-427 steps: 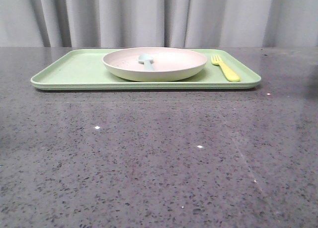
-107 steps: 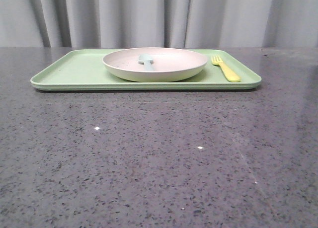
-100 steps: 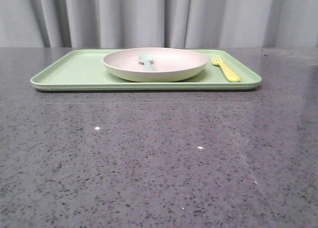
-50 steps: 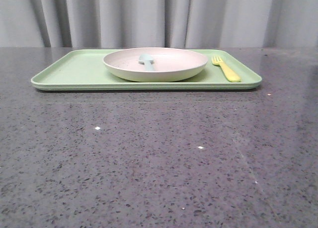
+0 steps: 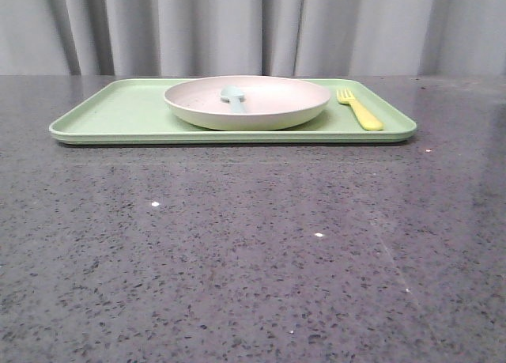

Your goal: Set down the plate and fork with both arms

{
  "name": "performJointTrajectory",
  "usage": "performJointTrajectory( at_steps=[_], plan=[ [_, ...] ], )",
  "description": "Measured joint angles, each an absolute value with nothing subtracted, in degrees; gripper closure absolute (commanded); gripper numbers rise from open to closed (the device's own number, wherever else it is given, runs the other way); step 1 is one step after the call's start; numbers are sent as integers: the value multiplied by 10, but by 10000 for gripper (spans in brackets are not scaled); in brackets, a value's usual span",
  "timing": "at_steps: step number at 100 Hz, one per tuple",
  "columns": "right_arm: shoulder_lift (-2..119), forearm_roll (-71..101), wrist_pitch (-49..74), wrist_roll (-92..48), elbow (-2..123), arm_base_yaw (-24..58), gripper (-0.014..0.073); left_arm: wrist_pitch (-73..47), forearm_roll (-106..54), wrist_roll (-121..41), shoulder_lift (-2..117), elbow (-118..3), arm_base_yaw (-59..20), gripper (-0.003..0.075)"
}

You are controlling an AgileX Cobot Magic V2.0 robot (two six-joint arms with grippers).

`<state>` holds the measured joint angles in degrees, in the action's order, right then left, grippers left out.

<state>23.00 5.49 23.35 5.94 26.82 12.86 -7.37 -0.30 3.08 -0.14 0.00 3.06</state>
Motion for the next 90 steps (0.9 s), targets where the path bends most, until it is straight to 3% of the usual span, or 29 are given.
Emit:
performJointTrajectory(
  at_steps=[44, 71, 90],
  plan=[
    [223, 11, 200, 59, 256, 101, 642, -74, -3, 31, -1, 0, 31, 741],
    [162, 0, 32, 59, 139, 47, 642, -74, -3, 31, -1, 0, 31, 741],
    [96, 0, 24, 59, 64, 22, 642, -74, -3, 31, -1, 0, 31, 741]
  ],
)
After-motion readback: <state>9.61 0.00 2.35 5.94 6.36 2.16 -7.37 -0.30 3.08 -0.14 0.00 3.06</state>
